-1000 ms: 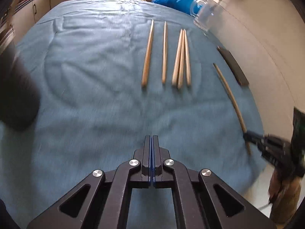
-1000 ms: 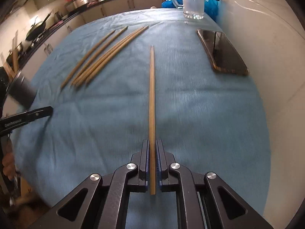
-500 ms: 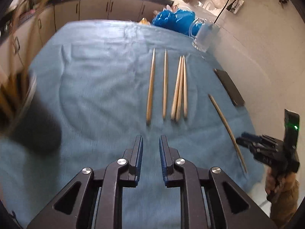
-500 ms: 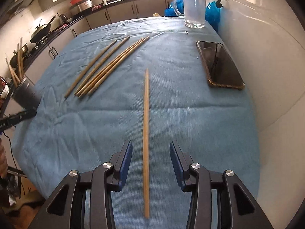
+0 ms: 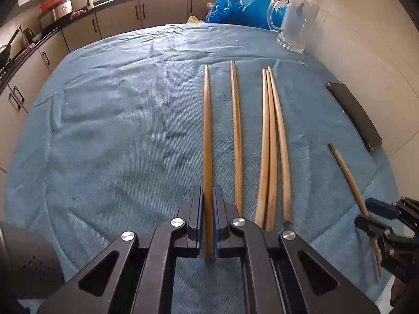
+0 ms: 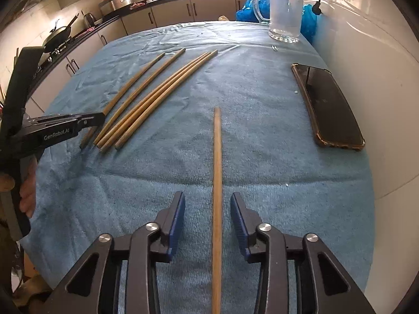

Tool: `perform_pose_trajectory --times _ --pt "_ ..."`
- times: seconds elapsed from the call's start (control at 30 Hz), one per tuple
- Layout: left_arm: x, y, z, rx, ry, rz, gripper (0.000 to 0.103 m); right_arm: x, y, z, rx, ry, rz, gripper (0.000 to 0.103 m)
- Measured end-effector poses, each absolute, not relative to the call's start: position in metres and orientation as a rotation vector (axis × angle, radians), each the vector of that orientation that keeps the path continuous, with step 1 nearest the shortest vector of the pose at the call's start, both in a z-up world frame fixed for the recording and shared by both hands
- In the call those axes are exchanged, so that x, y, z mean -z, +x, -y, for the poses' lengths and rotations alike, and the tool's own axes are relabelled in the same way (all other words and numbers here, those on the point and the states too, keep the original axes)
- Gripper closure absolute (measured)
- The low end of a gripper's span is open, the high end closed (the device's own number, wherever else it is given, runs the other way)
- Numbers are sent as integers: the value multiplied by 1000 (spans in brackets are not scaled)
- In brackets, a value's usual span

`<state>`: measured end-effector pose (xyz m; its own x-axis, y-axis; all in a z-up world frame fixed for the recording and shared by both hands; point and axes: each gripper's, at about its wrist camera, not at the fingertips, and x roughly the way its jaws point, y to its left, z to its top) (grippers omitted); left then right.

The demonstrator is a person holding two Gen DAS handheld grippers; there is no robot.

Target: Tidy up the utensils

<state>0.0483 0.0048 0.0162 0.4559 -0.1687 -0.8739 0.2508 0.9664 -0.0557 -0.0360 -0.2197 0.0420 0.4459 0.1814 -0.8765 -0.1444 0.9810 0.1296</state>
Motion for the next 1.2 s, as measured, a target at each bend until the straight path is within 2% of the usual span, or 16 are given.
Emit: perform_pose_trajectory --times 0.33,0.47,0.5,0.57,0.6,0.63,0.8,0.87,0.9,1.0,1.2 --pt "-20 -55 -42 355 29 -1171 96 -45 -37 239 -190 63 -1092 69" --pt "-38 -80 -55 408 -9 -1175 96 -43 -33 243 -182 70 -1099 69" --pt "-45 -79 -55 408 -5 -1156 94 -44 -32 243 -183 73 -1100 69" --pt "-55 -73 -52 393 19 -1111 80 -44 -28 240 -189 70 -1101 69" --pt "-56 -67 -49 383 31 -1100 68 -45 -25 236 -192 61 -1104 69" --pt "-56 -61 -45 375 39 -1091 67 -44 -22 234 -195 54 -1107 69" --pt "-35 -19 -16 374 80 -1108 67 -41 -7 225 -207 56 -1146 69" --pt "-22 -1 -8 346 104 -1143 76 -41 -1 221 -198 39 -1154 69" --pt "-18 6 -7 328 104 -1154 85 -41 2 220 -189 25 -1158 70" --pt "-20 21 -6 316 93 -1161 95 -41 14 216 -177 -8 -1175 78" --pt "-19 41 -3 299 92 -1178 95 -41 46 204 -148 -54 -1212 79"
